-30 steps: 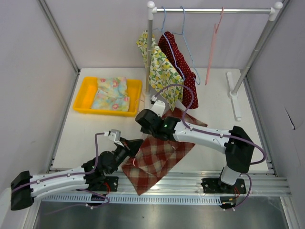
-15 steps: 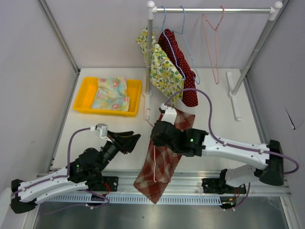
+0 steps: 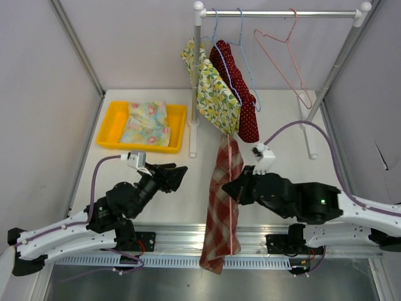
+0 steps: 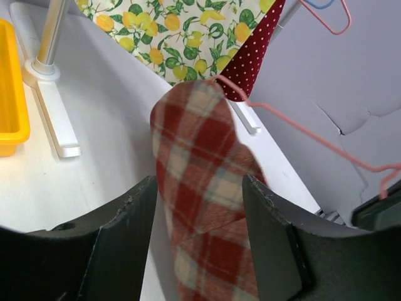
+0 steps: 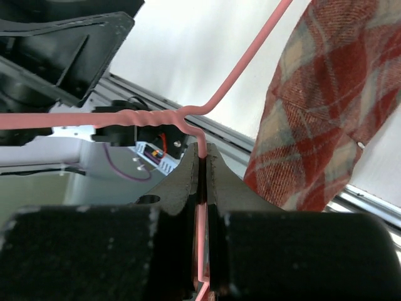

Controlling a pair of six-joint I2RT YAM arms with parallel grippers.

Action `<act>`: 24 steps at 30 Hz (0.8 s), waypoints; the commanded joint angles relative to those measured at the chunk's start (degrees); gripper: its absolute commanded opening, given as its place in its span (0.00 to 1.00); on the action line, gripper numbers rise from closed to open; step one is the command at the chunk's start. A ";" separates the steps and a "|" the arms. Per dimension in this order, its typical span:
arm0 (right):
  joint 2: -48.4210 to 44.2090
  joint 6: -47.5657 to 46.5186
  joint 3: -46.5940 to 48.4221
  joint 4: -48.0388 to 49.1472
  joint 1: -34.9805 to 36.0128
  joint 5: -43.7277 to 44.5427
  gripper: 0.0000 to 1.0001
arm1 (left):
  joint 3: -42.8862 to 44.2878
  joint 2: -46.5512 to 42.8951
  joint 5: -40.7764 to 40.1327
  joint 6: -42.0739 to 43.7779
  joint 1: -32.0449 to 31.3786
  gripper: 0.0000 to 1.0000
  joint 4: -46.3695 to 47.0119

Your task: Place the skirt on the hanger

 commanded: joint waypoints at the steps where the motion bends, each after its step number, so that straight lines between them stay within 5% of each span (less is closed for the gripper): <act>1: -6.45 2.36 3.78 -3.73 0.31 3.72 0.00 | 4.93 2.56 -0.61 1.40 -0.13 0.62 -0.73; 11: -17.80 8.51 9.48 -15.86 0.31 10.04 0.00 | 9.32 5.28 1.23 1.75 -0.13 0.62 -1.69; 24: -16.50 7.92 21.79 -27.73 0.84 21.90 0.00 | 16.54 12.50 4.40 2.45 -0.13 0.62 -3.36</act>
